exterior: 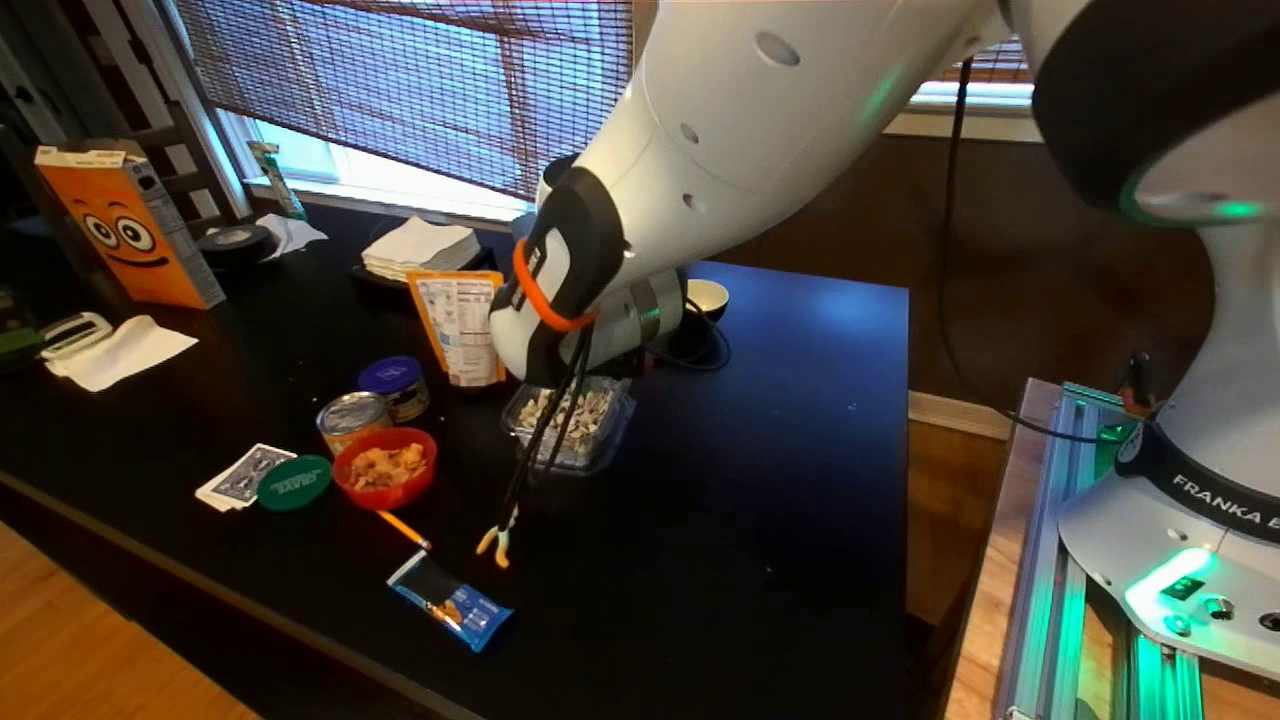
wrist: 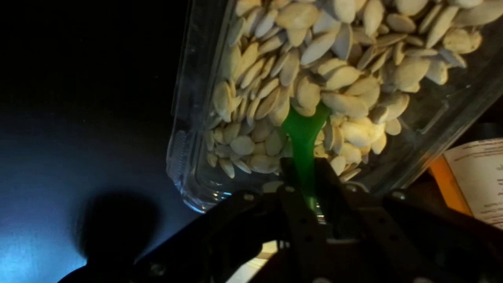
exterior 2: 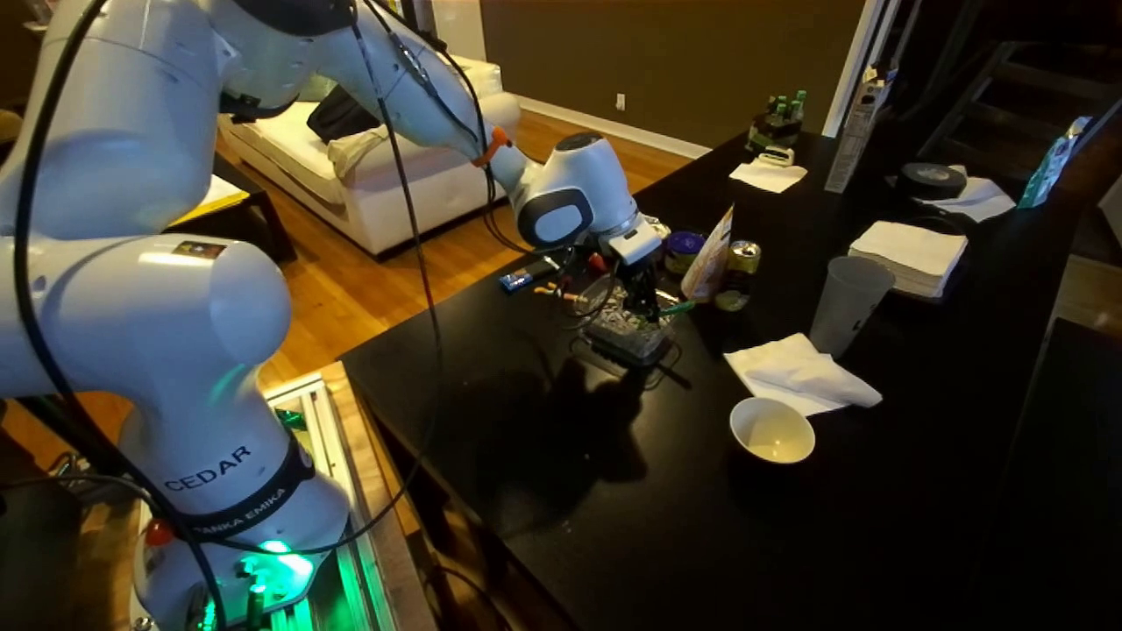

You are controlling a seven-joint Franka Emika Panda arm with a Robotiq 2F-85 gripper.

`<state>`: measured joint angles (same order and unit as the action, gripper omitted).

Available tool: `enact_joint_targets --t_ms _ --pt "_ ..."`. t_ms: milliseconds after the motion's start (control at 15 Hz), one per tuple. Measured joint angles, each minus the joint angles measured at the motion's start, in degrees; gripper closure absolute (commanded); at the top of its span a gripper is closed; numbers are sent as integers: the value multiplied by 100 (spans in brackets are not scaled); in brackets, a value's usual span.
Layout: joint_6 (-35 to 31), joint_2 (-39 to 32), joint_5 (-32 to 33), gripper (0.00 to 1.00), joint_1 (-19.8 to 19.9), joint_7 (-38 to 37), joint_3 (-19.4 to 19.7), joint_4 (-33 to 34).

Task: Pick up the green spoon get some of the objects from the rectangle bowl and put it on the bowl on the right

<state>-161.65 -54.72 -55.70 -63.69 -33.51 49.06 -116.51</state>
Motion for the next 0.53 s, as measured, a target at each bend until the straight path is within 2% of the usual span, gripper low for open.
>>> enact_joint_targets --t_ms 533 --pt "17 845 1559 96 1130 -872 -956 14"
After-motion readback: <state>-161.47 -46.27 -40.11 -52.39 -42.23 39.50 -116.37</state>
